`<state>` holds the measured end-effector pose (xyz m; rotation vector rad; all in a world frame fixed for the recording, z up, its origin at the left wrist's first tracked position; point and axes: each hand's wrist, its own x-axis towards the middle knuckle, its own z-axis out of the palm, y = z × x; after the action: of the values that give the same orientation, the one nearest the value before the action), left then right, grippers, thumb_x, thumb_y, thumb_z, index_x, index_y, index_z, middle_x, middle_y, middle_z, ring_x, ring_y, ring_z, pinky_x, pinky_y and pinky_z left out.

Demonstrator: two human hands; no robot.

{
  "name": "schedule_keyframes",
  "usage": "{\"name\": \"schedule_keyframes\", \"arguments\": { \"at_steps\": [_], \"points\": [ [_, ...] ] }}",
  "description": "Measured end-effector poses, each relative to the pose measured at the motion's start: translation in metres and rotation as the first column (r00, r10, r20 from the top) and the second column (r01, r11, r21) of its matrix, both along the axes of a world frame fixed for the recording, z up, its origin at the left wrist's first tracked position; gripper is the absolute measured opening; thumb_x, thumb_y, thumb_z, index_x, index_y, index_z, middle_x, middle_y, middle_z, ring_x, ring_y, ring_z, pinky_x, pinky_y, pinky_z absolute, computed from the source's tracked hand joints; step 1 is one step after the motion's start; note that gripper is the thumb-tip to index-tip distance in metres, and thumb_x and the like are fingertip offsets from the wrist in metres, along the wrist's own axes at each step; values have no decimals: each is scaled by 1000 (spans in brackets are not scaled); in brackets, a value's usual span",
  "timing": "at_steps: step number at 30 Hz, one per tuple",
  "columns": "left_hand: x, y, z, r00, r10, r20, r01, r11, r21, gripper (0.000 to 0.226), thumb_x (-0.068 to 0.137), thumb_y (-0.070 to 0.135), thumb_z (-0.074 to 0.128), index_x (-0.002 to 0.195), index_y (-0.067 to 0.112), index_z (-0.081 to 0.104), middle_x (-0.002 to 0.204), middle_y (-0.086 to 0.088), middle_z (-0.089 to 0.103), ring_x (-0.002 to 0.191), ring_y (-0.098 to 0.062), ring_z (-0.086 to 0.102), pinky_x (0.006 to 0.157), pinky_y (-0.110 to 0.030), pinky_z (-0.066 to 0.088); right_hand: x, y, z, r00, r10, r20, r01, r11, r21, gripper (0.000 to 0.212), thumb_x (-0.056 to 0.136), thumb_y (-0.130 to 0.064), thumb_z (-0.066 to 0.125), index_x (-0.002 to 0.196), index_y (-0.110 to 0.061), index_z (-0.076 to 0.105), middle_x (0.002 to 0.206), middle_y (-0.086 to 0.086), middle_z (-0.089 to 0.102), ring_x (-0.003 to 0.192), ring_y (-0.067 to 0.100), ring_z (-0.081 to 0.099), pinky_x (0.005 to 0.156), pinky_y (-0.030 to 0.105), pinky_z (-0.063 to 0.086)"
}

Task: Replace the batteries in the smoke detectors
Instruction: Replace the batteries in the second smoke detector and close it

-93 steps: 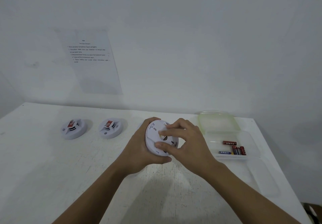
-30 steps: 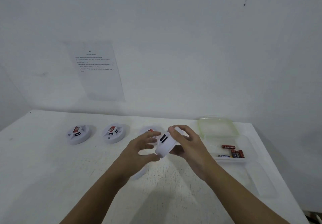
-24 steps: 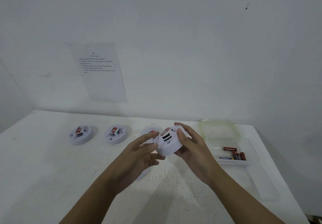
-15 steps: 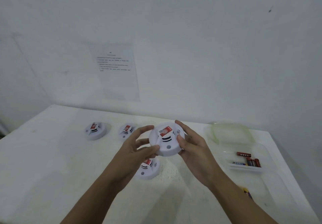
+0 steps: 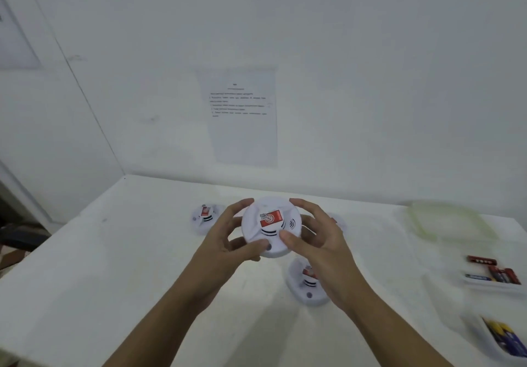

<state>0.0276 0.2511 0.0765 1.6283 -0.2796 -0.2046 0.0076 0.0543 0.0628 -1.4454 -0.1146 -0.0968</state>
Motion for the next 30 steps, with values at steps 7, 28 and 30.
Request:
{"name": "schedule_keyframes", "arguments": {
  "at_steps": [7, 28, 30],
  "points": [
    [21, 29, -18, 998, -52, -21, 53, 995, 79, 67, 87, 11, 78, 138, 41, 47, 122, 4, 71, 107, -20, 71, 90, -41, 60, 11, 32, -21, 1000, -16, 26, 16, 1000, 20, 52, 88, -4, 70, 134, -21, 53, 122, 4, 71, 114, 21, 68, 89, 30, 58],
    [44, 45, -57, 996, -94, -10, 94, 981, 167, 70, 77, 11, 86, 130, 36, 48, 120, 1, 68, 104, -21, 72, 83, -34, 63, 22, 45, -61, 997, -74, -12, 68, 957, -283, 59, 80, -19, 82, 130, -30, 53, 115, -15, 70, 108, 13, 68, 85, 31, 60],
    [44, 47, -60, 994, -104, -20, 106, 978, 180, 69, 77, 12, 86, 129, 37, 48, 118, 0, 68, 102, -20, 72, 81, -33, 63, 23, 47, -64, 996, -83, -24, 70, 942, -329, 59, 80, -20, 83, 129, -34, 53, 112, -19, 70, 106, 8, 69, 83, 29, 60]
  ]
}}
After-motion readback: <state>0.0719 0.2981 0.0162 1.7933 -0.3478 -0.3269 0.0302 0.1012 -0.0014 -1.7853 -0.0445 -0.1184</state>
